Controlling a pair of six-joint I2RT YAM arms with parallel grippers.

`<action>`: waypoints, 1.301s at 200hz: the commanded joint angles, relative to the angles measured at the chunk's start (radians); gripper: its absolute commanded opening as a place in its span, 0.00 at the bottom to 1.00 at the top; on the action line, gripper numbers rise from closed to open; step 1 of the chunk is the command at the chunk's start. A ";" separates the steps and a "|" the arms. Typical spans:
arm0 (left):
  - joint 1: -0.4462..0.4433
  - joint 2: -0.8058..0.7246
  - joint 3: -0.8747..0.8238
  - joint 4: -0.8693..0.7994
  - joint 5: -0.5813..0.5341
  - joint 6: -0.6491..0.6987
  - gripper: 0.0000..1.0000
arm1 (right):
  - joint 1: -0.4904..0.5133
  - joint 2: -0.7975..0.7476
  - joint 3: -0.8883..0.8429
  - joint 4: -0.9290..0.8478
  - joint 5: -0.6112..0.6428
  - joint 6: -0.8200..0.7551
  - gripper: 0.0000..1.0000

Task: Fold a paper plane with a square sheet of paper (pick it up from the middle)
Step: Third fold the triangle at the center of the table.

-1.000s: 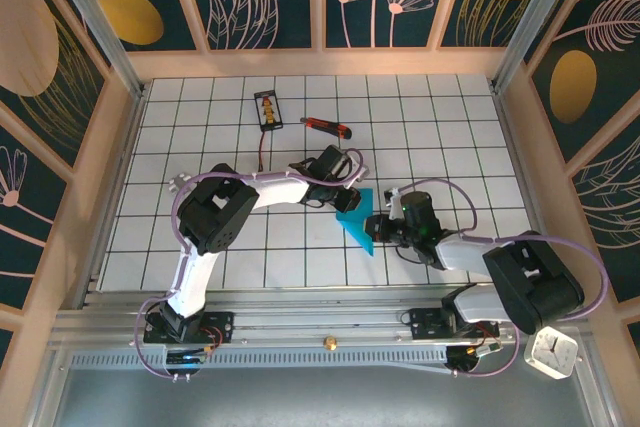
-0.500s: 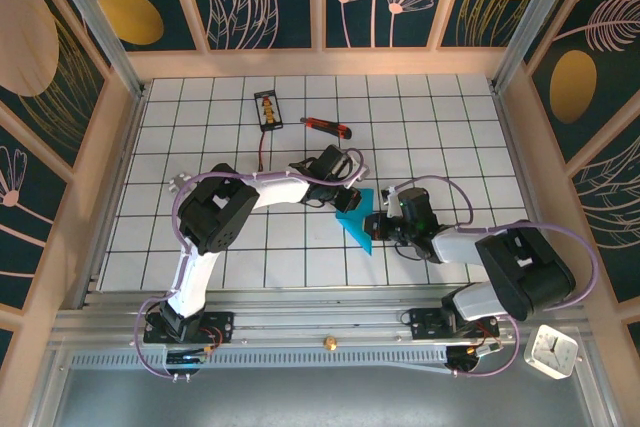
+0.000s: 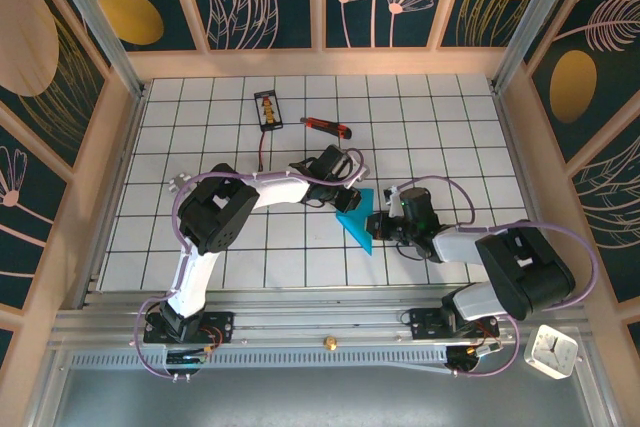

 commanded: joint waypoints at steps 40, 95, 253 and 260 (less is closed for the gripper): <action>0.000 0.057 0.001 -0.102 -0.041 0.019 0.07 | -0.009 -0.001 -0.009 -0.023 0.023 0.022 0.00; 0.001 0.059 0.004 -0.106 -0.041 0.020 0.07 | -0.008 0.038 0.004 -0.027 0.028 0.023 0.00; 0.001 0.017 0.067 -0.117 -0.071 -0.026 0.22 | 0.018 0.041 0.005 -0.096 0.091 0.070 0.00; 0.001 0.010 0.072 -0.117 -0.079 -0.028 0.24 | 0.019 0.040 0.004 -0.097 0.094 0.072 0.00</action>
